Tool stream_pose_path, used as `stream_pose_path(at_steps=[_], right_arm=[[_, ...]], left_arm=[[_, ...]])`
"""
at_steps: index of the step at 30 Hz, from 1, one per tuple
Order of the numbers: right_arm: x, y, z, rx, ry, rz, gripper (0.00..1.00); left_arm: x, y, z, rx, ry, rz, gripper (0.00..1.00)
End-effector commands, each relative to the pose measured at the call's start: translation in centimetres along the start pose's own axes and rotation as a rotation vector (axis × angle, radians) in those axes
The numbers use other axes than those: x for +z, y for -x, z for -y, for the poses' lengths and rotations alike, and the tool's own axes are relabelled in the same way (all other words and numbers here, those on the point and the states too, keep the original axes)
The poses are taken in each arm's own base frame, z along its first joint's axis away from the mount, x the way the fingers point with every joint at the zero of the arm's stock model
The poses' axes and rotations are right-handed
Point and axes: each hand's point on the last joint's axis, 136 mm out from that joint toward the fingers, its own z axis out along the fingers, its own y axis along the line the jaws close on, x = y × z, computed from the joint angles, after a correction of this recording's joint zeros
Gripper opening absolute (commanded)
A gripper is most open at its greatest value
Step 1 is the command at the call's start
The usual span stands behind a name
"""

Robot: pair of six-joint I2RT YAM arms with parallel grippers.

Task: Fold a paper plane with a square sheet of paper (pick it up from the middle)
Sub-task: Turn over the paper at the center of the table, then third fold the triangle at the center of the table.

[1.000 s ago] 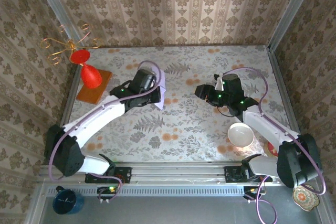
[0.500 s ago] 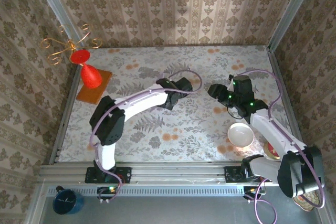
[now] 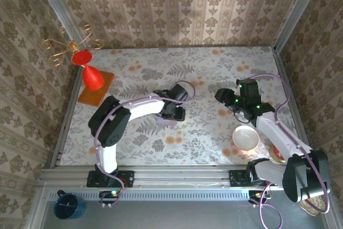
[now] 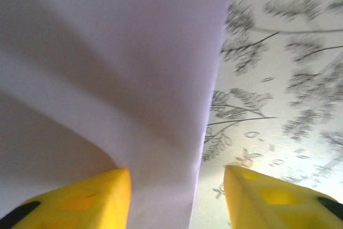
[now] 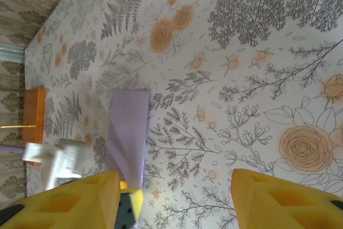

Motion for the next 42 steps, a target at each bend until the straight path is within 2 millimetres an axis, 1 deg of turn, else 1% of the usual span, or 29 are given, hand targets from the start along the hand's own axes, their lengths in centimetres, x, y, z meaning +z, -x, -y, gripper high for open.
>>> stream_pose_path(at_steps=[1,3,5,7,8,11,13,16,18,19,20,23,24,25,26,31,35,38,40,41,42], right_arm=[[1.2,-0.8,-1.5,-0.020,0.043,-0.063,0.57],[2.2,-1.7,-2.7,-0.043,0.055,-0.097,0.56],[3.5,-3.3,-4.2,-0.076,0.065,-0.142,0.55],[5.1,-5.3,-5.8,-0.107,0.076,-0.199,0.54],[6.1,-6.5,-6.2,-0.114,0.074,-0.232,0.53],[8.4,-9.8,-8.2,-0.136,0.091,-0.310,0.49],[9.8,-12.1,-9.4,-0.148,0.099,-0.366,0.47],[11.6,-15.2,-10.6,-0.186,0.099,-0.439,0.44],[12.5,-16.7,-11.1,-0.201,0.098,-0.473,0.42],[12.9,-17.3,-11.1,-0.204,0.088,-0.492,0.41],[13.2,-17.7,-11.2,-0.207,0.085,-0.504,0.41],[14.1,-18.8,-10.8,-0.224,0.061,-0.548,0.40],[14.2,-19.2,-10.3,-0.232,0.040,-0.566,0.40],[14.4,-19.6,-9.8,-0.238,0.021,-0.582,0.40],[14.6,-19.9,-9.2,-0.243,0.003,-0.594,0.40],[14.7,-21.3,-6.3,-0.283,-0.066,-0.662,0.39],[13.5,-21.7,-3.4,-0.367,-0.091,-0.730,0.36],[12.1,-21.3,-1.4,-0.477,-0.092,-0.778,0.36],[11.2,-20.9,-1.1,-0.532,-0.078,-0.794,0.36],[10.8,-20.8,-1.4,-0.552,-0.056,-0.800,0.37],[10.3,-20.7,-2.0,-0.563,-0.025,-0.799,0.37]], left_arm=[[-3.2,2.2,2.4,-0.075,-0.233,0.078,0.56],[-4.2,2.4,1.1,-0.114,-0.245,0.107,0.58],[-5.1,2.4,-0.6,-0.160,-0.244,0.134,0.59],[-5.7,2.0,-2.7,-0.214,-0.235,0.155,0.61],[-5.9,1.9,-3.6,-0.239,-0.232,0.164,0.62],[-6.2,0.9,-6.6,-0.329,-0.214,0.181,0.65],[-6.4,0.2,-8.2,-0.381,-0.216,0.194,0.70],[-6.3,-0.8,-9.8,-0.430,-0.215,0.209,0.79],[-6.4,-1.3,-10.5,-0.450,-0.210,0.214,0.84],[-6.5,-1.5,-10.8,-0.454,-0.209,0.217,0.86],[-6.5,-1.7,-11.0,-0.459,-0.207,0.221,0.88],[-6.8,-2.0,-11.2,-0.453,-0.206,0.232,0.93],[-6.9,-1.9,-11.8,-0.466,-0.200,0.241,0.95],[-7.0,-1.7,-12.0,-0.467,-0.200,0.246,0.99],[-7.1,-1.7,-12.0,-0.462,-0.199,0.246,1.00],[-7.0,-1.7,-11.7,-0.446,-0.204,0.230,1.00],[-6.9,-1.7,-10.9,-0.425,-0.240,0.203,0.99],[-6.8,-1.9,-10.1,-0.394,-0.256,0.177,0.97],[-6.7,-1.8,-9.8,-0.385,-0.264,0.165,0.96],[-6.5,-2.1,-8.7,-0.357,-0.280,0.145,0.96],[-6.4,-2.2,-8.1,-0.346,-0.292,0.134,0.95]])
